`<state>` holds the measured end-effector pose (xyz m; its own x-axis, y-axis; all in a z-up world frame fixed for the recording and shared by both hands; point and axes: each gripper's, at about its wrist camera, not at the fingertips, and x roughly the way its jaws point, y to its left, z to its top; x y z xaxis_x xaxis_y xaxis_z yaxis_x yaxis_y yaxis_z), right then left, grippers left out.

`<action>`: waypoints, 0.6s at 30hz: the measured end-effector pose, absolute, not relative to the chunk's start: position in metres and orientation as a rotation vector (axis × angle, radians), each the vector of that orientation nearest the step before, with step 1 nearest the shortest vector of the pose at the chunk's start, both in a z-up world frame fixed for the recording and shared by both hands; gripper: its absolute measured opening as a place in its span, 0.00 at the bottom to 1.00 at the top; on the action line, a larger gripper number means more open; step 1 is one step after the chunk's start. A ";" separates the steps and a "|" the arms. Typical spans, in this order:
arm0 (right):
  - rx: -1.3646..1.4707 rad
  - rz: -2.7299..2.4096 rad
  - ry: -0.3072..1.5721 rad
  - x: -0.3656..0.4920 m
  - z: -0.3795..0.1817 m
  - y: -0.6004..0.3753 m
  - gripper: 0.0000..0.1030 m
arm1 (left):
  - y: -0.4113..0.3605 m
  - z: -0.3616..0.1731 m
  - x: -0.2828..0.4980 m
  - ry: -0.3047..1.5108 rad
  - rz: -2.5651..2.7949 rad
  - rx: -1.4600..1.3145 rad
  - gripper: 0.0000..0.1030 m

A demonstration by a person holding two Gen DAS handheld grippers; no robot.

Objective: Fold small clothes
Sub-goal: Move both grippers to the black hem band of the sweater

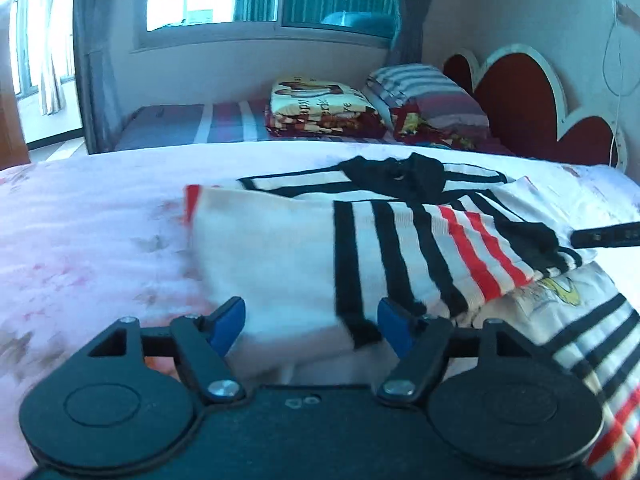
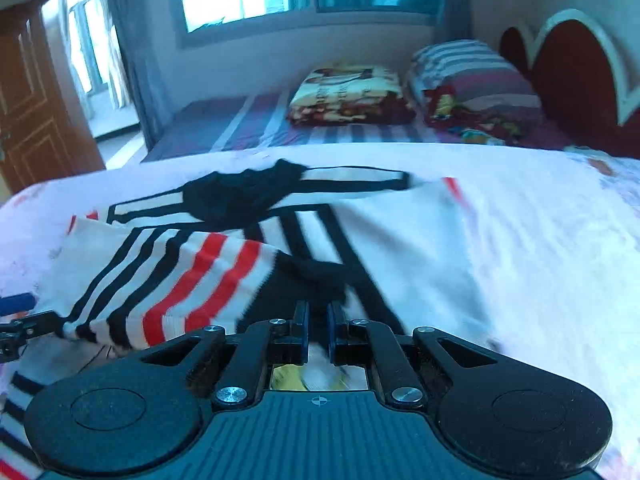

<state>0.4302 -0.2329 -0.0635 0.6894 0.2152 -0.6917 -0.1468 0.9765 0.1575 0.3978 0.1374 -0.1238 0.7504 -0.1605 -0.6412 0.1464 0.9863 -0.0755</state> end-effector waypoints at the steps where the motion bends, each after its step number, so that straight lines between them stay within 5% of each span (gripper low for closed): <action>1: 0.105 0.200 0.787 0.420 -0.061 -0.242 0.07 | 0.141 -0.122 0.387 0.704 -0.160 -0.025 0.70; 7: 0.179 0.137 0.832 0.356 -0.054 -0.291 0.07 | 0.147 -0.125 0.308 0.752 -0.144 0.000 0.77; 9: 0.187 0.127 0.844 0.333 -0.053 -0.306 0.07 | 0.147 -0.130 0.276 0.780 -0.137 0.014 0.70; 11: 0.201 0.122 0.850 0.308 -0.052 -0.321 0.28 | 0.149 -0.134 0.247 0.834 -0.146 -0.027 0.48; 12: 0.215 0.118 0.842 0.295 -0.051 -0.330 0.64 | 0.151 -0.135 0.235 0.855 -0.144 -0.066 0.44; 13: 0.228 0.124 0.819 0.280 -0.050 -0.338 0.70 | 0.154 -0.136 0.221 0.868 -0.141 -0.111 0.44; 15: 0.250 0.160 0.827 0.256 -0.050 -0.353 0.70 | 0.156 -0.135 0.201 0.888 -0.130 -0.202 0.44; 18: 0.387 0.208 0.844 0.222 -0.052 -0.382 0.45 | 0.158 -0.133 0.180 0.908 -0.166 -0.400 0.41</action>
<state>0.2218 -0.3816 -0.0521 0.6497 0.3288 -0.6854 -0.0264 0.9108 0.4120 0.1803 0.1578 -0.1333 0.6087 -0.3059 -0.7320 -0.0275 0.9140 -0.4048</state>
